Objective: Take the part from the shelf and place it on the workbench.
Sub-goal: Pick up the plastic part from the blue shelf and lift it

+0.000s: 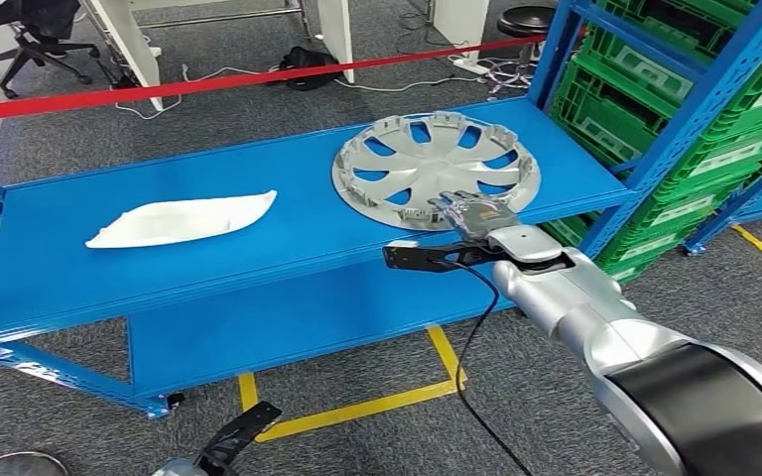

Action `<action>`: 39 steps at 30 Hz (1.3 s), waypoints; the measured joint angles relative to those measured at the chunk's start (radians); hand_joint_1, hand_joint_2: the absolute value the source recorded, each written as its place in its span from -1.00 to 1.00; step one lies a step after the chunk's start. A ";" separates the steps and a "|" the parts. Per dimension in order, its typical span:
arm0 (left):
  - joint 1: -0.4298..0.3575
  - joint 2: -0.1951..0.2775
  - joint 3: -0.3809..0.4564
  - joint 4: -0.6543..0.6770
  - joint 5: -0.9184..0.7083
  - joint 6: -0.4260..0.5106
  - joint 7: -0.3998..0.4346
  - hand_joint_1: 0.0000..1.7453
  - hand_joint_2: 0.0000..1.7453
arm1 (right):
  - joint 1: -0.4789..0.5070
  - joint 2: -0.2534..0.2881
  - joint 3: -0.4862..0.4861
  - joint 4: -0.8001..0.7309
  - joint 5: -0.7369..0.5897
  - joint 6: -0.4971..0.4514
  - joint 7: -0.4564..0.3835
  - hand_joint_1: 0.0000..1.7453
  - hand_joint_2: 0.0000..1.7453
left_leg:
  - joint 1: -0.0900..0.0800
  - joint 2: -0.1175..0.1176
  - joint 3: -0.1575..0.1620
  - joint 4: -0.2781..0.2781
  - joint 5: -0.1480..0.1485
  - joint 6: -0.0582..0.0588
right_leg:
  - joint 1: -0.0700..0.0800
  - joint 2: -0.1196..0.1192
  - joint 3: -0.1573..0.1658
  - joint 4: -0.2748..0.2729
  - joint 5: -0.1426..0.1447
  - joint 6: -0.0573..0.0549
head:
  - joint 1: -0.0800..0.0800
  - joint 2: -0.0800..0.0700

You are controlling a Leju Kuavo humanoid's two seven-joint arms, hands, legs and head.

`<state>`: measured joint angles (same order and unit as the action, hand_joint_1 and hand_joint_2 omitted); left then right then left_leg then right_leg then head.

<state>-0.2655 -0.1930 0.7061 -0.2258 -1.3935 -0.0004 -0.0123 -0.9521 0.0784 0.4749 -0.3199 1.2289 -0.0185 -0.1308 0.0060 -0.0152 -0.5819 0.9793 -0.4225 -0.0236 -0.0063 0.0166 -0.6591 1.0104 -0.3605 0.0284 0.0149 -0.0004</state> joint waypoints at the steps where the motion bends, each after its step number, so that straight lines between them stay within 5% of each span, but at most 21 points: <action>1: 0.000 0.000 0.000 0.000 0.000 0.000 0.000 -1.00 1.00 | 0.002 0.000 0.000 0.002 0.000 0.000 0.002 -1.00 1.00 | 0.000 0.000 0.000 0.000 0.000 0.000 | 0.000 0.000 0.000 0.000 0.000 0.000 | 0.000 0.000; 34: 0.001 -0.008 0.000 0.000 -0.002 -0.002 0.000 -1.00 1.00 | 0.035 0.002 0.005 0.013 0.000 -0.003 0.013 -1.00 1.00 | 0.000 0.000 0.000 0.000 0.000 0.000 | 0.000 0.000 0.000 0.000 0.000 0.000 | 0.000 0.000; 35: 0.001 -0.008 0.000 0.000 -0.002 -0.002 0.000 -1.00 1.00 | 0.035 0.002 0.005 0.013 0.000 -0.003 0.013 -0.92 1.00 | 0.000 0.000 0.000 0.000 0.000 0.000 | 0.000 0.000 0.000 0.000 0.000 0.000 | 0.000 0.000; 39: 0.001 -0.008 0.000 0.000 -0.003 -0.001 0.000 -1.00 1.00 | 0.035 0.002 0.005 0.013 0.000 0.005 0.013 0.93 1.00 | 0.000 0.000 0.000 0.000 0.000 0.000 | 0.000 0.000 0.000 0.000 0.000 0.000 | 0.000 0.000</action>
<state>-0.2645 -0.2014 0.7060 -0.2258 -1.3966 -0.0011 -0.0122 -0.9176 0.0805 0.4803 -0.3071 1.2293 -0.0133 -0.1183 0.0060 -0.0152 -0.5819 0.9793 -0.4225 -0.0235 -0.0064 0.0167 -0.6590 1.0101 -0.3604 0.0286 0.0149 -0.0004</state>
